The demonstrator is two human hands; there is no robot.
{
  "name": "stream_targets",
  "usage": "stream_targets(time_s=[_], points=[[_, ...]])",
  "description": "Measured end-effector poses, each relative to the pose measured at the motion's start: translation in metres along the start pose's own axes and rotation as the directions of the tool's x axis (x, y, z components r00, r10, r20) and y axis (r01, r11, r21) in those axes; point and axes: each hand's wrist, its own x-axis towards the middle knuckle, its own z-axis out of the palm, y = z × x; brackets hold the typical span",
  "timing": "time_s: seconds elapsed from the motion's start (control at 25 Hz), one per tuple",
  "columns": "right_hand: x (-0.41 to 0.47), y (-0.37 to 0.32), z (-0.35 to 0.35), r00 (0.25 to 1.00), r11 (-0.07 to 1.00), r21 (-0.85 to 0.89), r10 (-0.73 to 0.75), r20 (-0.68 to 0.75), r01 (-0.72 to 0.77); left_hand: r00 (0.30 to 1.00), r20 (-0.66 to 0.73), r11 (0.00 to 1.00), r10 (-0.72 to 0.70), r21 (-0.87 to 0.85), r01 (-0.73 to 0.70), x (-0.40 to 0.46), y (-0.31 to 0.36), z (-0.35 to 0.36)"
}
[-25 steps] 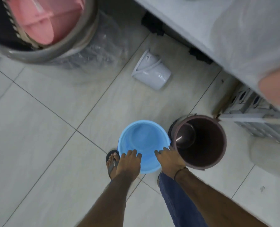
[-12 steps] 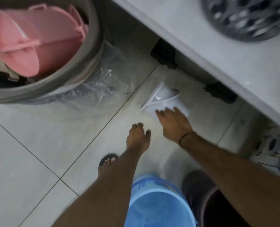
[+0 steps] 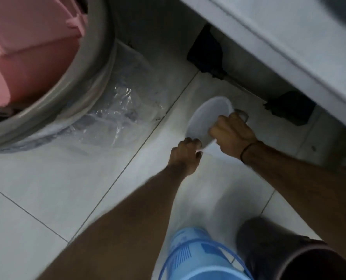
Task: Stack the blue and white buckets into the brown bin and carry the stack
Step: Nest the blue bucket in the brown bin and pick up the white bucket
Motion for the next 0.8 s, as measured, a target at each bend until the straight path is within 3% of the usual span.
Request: stream_targets(time_s=[0.12,0.24,0.4,0.6,0.72,0.8], points=[[-0.050,-0.002,0.016,0.992,0.983,0.170,0.083,-0.098,-0.066,0.974,-0.098,0.949,0.204,0.266,-0.172,-0.038,0.007,-0.002],[-0.099,-0.026,0.043,0.991,0.960,0.263,0.119,-0.069,-0.097,0.926,-0.045,0.813,0.374,0.496,-0.304,-0.078,0.005,0.011],[-0.145,-0.074,0.089,0.995,0.938,0.337,0.095,-0.042,-0.076,0.935,0.108,0.716,0.338,0.615,-0.330,-0.121,-0.008,0.049],[-0.165,-0.095,0.126,0.986,0.911,0.385,0.166,-0.017,-0.147,0.901,0.138,0.590,0.411,0.713,-0.379,-0.129,-0.014,0.072],[-0.167,-0.090,0.130,0.994,0.917,0.385,0.078,0.073,-0.100,0.862,0.187,0.528,0.471,0.724,-0.445,-0.128,-0.019,0.077],[-0.169,-0.084,0.124,0.999,0.911,0.412,-0.007,0.051,-0.014,0.840,0.219,0.486,0.496,0.732,-0.477,-0.131,-0.018,0.073]])
